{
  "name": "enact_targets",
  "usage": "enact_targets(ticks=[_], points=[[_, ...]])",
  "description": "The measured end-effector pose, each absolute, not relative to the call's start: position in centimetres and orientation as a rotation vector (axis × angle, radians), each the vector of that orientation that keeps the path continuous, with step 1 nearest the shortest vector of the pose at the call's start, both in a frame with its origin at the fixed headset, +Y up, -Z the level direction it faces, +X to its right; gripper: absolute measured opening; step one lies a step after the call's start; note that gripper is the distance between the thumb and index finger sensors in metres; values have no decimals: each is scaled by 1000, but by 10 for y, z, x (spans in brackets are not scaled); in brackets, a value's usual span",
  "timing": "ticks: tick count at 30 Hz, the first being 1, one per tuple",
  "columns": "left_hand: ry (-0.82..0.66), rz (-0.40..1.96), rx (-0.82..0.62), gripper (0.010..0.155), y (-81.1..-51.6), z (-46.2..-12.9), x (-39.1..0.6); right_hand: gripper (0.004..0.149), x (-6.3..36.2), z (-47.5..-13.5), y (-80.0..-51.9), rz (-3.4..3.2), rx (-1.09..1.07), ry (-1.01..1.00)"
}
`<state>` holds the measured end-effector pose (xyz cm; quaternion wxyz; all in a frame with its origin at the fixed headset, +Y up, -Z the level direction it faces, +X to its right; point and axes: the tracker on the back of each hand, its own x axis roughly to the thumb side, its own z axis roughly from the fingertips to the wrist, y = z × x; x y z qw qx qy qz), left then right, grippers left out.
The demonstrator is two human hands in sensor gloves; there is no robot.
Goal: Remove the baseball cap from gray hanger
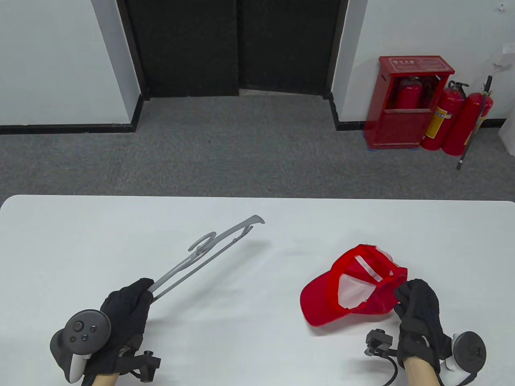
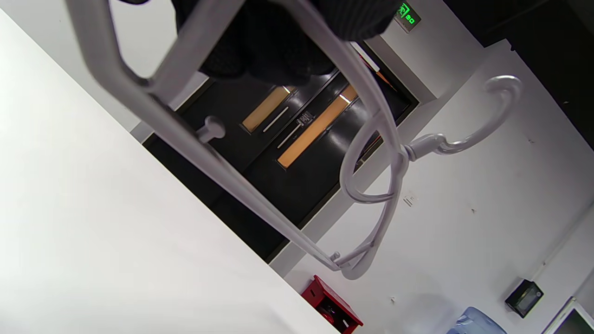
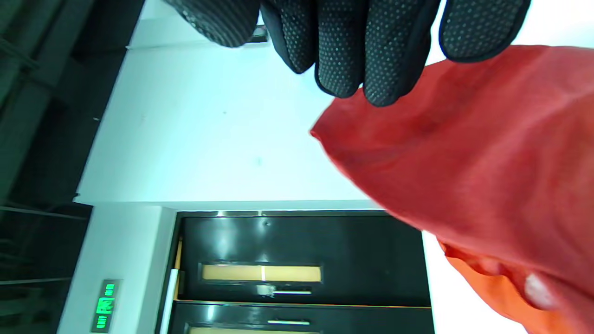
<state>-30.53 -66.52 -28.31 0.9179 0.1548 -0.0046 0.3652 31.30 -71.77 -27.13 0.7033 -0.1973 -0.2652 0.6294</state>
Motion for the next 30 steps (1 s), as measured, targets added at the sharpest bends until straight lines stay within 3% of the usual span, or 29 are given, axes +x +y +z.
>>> enact_targets(ticks=[11, 30], points=[[-25, 378, 318, 44, -685, -290, -290, 49, 304, -264, -701, 1385, -308, -709], [-66, 146, -154, 45, -737, -314, -285, 47, 256, -264, -677, 1706, 163, -734]])
